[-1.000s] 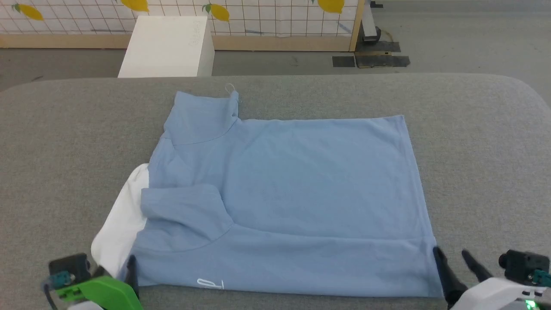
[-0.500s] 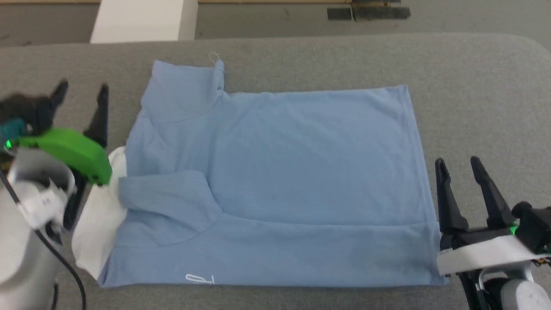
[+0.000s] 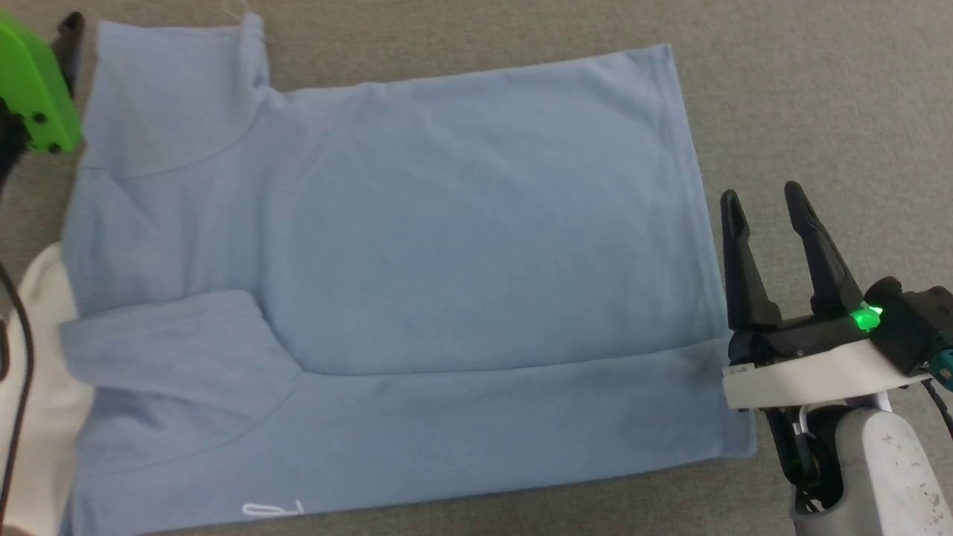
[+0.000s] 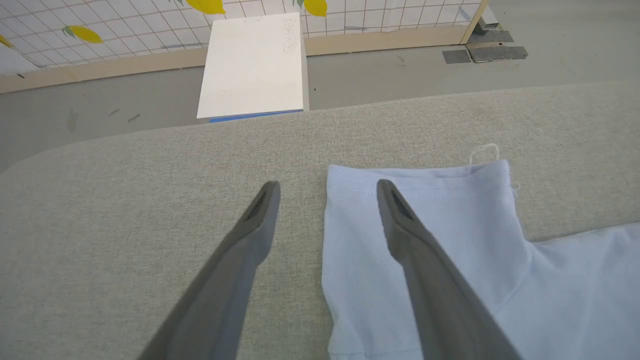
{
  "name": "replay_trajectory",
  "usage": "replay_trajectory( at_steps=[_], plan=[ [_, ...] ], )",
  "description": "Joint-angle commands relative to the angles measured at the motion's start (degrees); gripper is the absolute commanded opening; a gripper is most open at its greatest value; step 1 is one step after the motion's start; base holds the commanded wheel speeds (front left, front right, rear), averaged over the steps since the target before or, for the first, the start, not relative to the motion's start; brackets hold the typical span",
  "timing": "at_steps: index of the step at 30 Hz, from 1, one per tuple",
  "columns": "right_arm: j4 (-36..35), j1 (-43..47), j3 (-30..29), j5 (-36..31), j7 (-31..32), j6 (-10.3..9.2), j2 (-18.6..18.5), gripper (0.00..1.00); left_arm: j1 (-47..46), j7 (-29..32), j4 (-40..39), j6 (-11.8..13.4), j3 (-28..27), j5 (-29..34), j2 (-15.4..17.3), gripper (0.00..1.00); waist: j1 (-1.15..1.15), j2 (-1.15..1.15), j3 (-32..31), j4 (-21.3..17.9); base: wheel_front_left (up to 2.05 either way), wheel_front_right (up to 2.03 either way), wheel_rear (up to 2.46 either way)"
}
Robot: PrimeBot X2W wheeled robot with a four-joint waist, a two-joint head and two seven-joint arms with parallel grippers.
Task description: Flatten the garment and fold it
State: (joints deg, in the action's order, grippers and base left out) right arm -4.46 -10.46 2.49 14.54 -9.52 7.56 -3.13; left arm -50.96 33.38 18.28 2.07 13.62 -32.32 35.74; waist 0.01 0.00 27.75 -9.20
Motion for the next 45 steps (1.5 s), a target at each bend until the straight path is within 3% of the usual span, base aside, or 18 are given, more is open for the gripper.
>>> replay_trajectory(
  at_steps=[1,12,17,19,20,21,27,32,37,45],
  plan=[
    [0.3,-1.1,0.4,0.5,-0.7,-0.08,0.1,1.00,-1.9,2.4,-0.1,1.4,-0.6,-0.9,1.0,1.00,-0.01,0.00,5.2,-5.0,0.00,0.00,0.00],
    [1.7,-2.3,2.1,2.0,-2.3,-0.08,0.2,1.00,-3.8,19.0,-4.5,10.4,-0.8,0.3,5.6,1.00,-0.01,0.00,9.4,-7.5,0.00,0.00,0.00],
    [2.0,-3.2,2.9,2.3,-2.6,-0.08,0.2,1.00,-2.7,22.2,-6.9,12.6,-0.3,1.6,7.3,0.97,-0.01,0.00,9.8,-7.7,0.00,0.00,0.00],
    [2.2,-3.4,3.1,2.1,-2.5,-0.08,0.2,1.00,-2.3,22.0,-7.7,13.0,-0.2,2.0,7.8,0.43,-0.01,0.00,9.8,-7.7,0.00,0.00,0.00],
    [2.4,-3.5,3.2,2.0,-2.4,-0.08,0.2,1.00,-2.0,21.8,-8.0,12.9,-0.1,2.4,8.2,0.25,-0.01,0.00,9.8,-7.6,0.00,0.00,0.00],
    [2.5,-3.7,3.3,1.9,-2.3,-0.08,0.2,1.00,-1.9,21.7,-8.2,12.8,0.0,2.5,8.4,0.00,-0.01,0.00,9.8,-7.6,0.00,0.00,0.00],
    [1.7,-8.9,4.2,0.0,-1.1,-0.08,-0.2,1.00,-1.8,19.8,-9.3,11.8,0.0,2.1,8.3,0.00,-0.01,0.00,10.0,-6.9,0.00,0.00,0.00],
    [3.9,-21.1,3.2,-1.5,3.9,-0.08,-0.3,1.00,-2.6,18.8,-9.1,10.7,0.6,1.3,7.2,0.00,-0.01,0.00,10.2,-5.5,0.00,0.00,0.00],
    [13.8,-33.3,1.4,-1.8,18.3,-0.08,0.0,1.00,-3.8,17.2,-8.7,9.3,1.5,0.8,5.6,0.00,-0.01,0.00,10.8,-3.7,0.00,0.00,0.00],
    [26.6,-44.6,-0.4,-5.2,42.9,-0.08,0.2,1.00,-5.5,14.9,-7.3,7.1,2.8,0.3,3.9,0.00,-0.01,0.00,11.8,-1.4,0.00,0.00,0.00]
  ],
)
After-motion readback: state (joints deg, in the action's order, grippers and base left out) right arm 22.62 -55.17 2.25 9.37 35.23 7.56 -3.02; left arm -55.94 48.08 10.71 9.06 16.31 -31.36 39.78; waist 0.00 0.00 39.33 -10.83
